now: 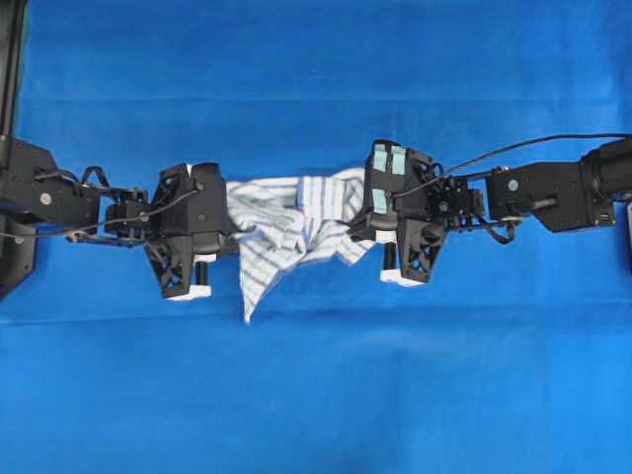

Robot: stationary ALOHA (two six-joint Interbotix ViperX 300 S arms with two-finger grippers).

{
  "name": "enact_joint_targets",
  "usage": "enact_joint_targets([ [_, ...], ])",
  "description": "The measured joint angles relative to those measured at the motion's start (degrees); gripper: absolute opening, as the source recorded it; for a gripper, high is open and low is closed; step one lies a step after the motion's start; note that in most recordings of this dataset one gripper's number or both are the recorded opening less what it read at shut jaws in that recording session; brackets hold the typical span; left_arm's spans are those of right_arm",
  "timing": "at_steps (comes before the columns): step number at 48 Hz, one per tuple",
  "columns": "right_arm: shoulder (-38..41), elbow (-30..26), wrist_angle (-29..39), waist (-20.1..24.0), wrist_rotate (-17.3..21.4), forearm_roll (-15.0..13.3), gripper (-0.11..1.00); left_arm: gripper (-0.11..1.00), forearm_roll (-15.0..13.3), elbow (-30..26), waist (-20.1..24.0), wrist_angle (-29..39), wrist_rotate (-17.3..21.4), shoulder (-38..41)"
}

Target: Lift the towel with both arms.

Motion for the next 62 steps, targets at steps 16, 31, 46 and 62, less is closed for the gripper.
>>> enact_joint_targets([
  [16,-13.8,0.09,8.44,0.0,0.0,0.0,0.01,0.07,0.0,-3.43,0.0,12.57,-0.09,-16.26],
  [31,-28.13,-3.25,18.63,-1.05,-0.88,-0.26,0.01,0.07,0.0,-8.26,1.58,23.29,-0.09,-32.61],
  [46,-35.86,-12.3,30.32,-2.02,-2.11,-2.81,0.01,0.07,0.0,-15.21,5.36,28.48,-0.09,-40.34],
  [62,-37.71,-21.8,37.62,-2.02,-5.19,-3.25,0.01,0.07,0.0,-24.17,7.29,33.66,-0.09,-40.69],
])
